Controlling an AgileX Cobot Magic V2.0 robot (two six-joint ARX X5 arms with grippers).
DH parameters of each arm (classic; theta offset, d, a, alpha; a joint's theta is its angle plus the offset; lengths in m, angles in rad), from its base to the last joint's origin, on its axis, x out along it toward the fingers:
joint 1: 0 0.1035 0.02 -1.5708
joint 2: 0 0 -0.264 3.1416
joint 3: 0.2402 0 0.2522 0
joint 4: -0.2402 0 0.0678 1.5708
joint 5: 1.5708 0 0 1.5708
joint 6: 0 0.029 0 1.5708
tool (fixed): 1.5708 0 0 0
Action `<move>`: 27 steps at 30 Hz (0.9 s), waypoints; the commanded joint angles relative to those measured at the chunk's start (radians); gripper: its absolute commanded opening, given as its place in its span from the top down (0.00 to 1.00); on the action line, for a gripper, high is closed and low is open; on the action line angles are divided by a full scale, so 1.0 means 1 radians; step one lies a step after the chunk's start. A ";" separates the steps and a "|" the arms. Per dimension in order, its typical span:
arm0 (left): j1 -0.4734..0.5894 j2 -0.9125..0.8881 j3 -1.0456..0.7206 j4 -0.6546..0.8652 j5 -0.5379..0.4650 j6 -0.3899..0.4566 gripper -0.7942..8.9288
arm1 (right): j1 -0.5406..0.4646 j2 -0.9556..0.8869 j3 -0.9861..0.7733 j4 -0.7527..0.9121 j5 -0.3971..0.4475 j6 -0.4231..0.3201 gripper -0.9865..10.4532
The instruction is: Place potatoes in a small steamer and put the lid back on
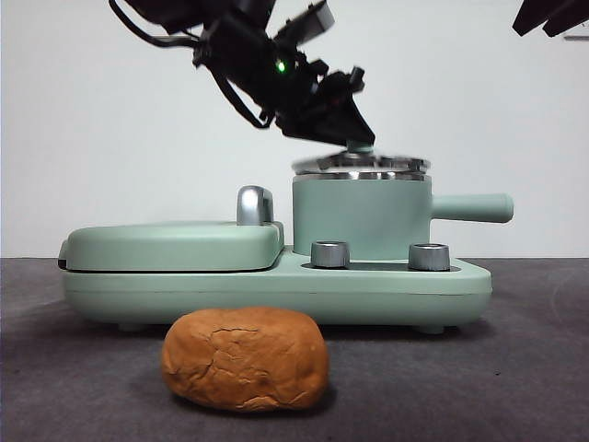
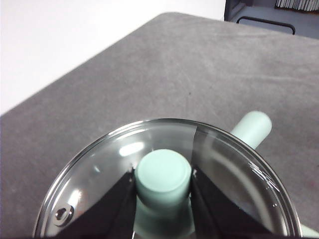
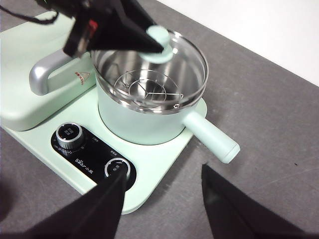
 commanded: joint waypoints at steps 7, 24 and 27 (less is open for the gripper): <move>-0.006 -0.133 0.026 -0.057 0.002 -0.005 0.91 | 0.006 0.004 0.021 0.009 0.000 0.014 0.70; 0.086 -0.372 0.022 -0.398 -0.001 -0.021 0.91 | 0.021 0.004 0.021 0.006 -0.083 0.014 0.70; 0.107 -0.415 0.011 -0.421 -0.001 -0.021 0.91 | 0.040 0.004 0.021 0.006 -0.082 0.013 0.70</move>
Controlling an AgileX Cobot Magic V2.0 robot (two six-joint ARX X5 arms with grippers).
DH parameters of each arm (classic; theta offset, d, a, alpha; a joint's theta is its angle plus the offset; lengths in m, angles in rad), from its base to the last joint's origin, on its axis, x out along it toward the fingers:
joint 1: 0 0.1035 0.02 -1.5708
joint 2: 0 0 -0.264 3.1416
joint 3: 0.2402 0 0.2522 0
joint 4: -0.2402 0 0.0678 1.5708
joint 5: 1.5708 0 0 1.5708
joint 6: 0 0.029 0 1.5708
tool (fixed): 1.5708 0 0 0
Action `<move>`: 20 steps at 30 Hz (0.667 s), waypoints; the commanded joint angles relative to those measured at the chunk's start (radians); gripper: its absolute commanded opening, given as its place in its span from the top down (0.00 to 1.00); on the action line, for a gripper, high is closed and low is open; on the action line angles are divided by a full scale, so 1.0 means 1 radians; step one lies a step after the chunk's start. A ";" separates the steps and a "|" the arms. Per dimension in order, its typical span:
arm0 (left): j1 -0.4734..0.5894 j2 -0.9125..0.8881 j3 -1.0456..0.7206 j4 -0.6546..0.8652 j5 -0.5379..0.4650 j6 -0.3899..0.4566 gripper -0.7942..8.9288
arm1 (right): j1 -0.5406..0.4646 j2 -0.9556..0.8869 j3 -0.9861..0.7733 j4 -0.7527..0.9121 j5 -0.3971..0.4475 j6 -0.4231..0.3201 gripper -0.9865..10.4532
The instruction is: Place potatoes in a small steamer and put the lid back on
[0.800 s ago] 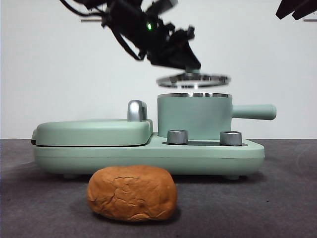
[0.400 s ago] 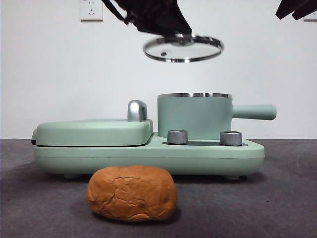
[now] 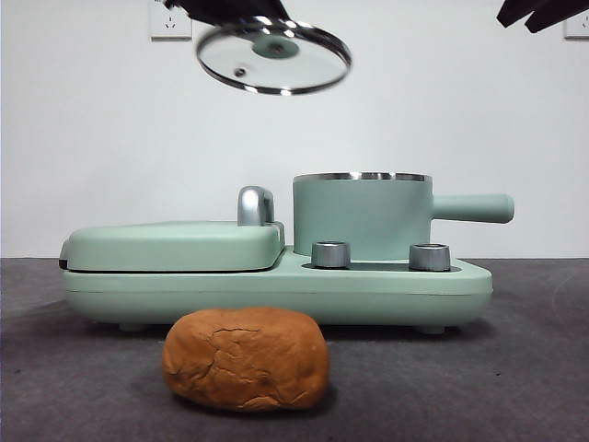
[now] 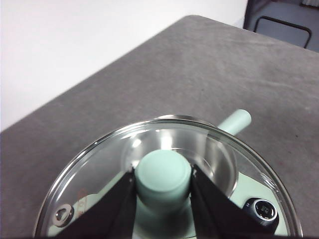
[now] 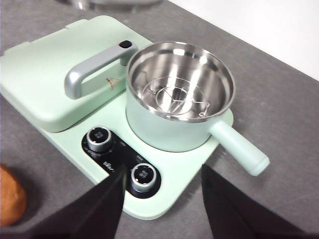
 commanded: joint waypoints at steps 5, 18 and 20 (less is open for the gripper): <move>0.039 -0.129 -0.062 0.015 0.006 -0.021 0.91 | 0.046 0.005 0.021 0.007 -0.003 0.009 0.70; 0.096 -0.422 -0.375 -0.004 0.005 -0.087 0.91 | 0.185 0.071 0.021 0.004 -0.129 -0.022 0.67; 0.103 -0.459 -0.405 -0.004 0.005 -0.102 0.91 | 0.233 0.110 0.021 0.004 -0.155 -0.053 0.67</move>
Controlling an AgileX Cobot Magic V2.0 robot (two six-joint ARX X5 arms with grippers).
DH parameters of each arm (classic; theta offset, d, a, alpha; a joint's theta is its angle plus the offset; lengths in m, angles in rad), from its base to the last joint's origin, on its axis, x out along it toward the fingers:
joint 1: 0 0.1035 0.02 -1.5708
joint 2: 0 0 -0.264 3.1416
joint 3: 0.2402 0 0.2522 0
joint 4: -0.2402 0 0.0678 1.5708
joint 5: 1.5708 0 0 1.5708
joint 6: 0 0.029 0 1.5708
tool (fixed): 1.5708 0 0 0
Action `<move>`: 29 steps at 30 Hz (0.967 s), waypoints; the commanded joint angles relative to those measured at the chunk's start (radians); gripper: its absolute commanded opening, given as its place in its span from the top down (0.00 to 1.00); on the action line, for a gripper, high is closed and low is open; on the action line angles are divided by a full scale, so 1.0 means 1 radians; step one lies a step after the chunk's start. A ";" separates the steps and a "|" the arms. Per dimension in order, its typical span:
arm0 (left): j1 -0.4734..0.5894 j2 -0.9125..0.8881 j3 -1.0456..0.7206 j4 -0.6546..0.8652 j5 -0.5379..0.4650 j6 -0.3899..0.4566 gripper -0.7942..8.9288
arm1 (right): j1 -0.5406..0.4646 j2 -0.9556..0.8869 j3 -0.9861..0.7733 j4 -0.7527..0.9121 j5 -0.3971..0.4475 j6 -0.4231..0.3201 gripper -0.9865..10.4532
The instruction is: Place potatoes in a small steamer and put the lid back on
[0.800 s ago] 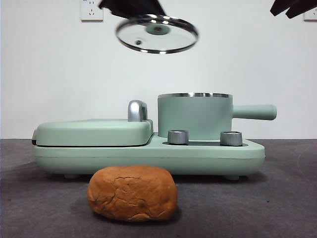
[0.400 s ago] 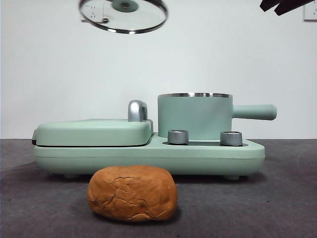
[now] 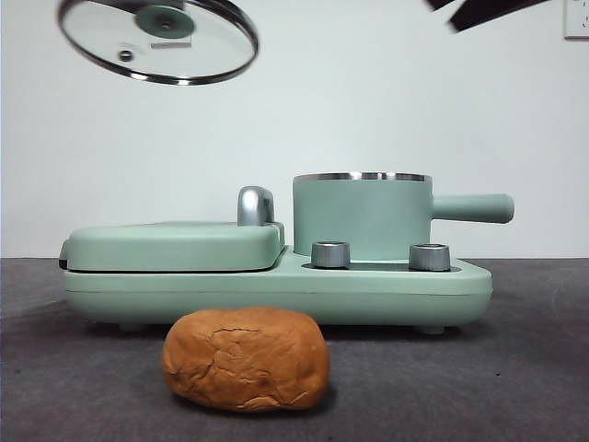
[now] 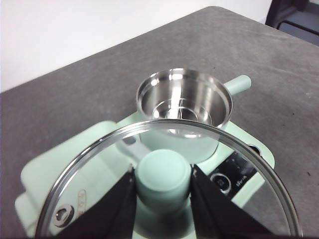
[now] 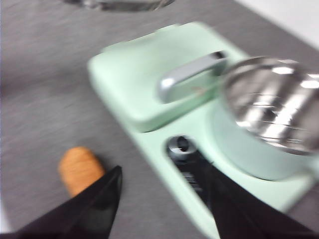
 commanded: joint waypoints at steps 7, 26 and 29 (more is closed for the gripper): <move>0.016 -0.070 -0.011 0.029 -0.016 -0.033 0.91 | 0.185 0.199 0.018 0.008 -0.023 -0.107 0.62; 0.018 -0.071 -0.011 0.033 -0.016 -0.019 0.91 | 0.301 0.595 0.018 0.190 -0.023 -0.143 0.62; 0.018 -0.071 -0.011 0.032 -0.016 -0.018 0.91 | 0.301 0.631 0.018 0.203 -0.023 -0.151 0.62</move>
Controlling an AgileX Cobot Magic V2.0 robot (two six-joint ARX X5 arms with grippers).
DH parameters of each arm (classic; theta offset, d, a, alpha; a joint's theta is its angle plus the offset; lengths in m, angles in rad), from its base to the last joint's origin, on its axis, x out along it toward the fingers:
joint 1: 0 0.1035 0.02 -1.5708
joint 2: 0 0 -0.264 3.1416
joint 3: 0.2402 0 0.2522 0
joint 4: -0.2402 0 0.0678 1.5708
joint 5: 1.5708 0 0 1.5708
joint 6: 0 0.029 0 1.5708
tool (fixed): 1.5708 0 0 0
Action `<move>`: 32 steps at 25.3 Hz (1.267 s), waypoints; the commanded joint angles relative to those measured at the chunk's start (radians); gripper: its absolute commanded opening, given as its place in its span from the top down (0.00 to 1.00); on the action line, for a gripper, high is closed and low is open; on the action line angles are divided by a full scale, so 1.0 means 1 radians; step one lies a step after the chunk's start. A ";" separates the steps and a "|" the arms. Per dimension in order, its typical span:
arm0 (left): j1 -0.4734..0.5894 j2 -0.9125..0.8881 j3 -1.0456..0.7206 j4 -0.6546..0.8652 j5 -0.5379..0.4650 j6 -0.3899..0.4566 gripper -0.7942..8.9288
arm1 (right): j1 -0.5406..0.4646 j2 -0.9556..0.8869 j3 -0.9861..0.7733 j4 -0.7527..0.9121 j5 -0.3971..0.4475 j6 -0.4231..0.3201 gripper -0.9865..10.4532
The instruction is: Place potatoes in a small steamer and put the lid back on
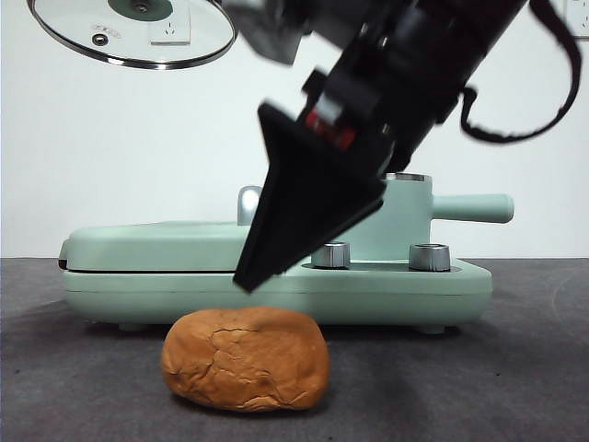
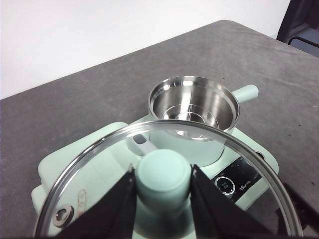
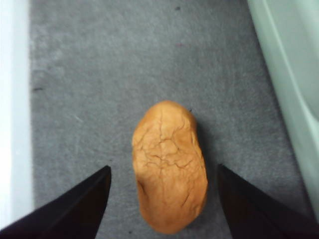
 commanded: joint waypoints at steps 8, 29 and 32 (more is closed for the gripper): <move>-0.003 -0.003 0.014 0.032 0.002 0.008 0.91 | 0.026 0.095 0.018 0.033 -0.001 -0.057 0.62; -0.003 -0.002 0.014 0.032 0.002 0.011 0.91 | 0.050 0.150 0.018 0.038 0.029 -0.014 0.71; -0.003 -0.002 0.014 0.032 0.002 0.011 0.91 | 0.050 0.145 0.018 0.024 0.026 0.003 0.75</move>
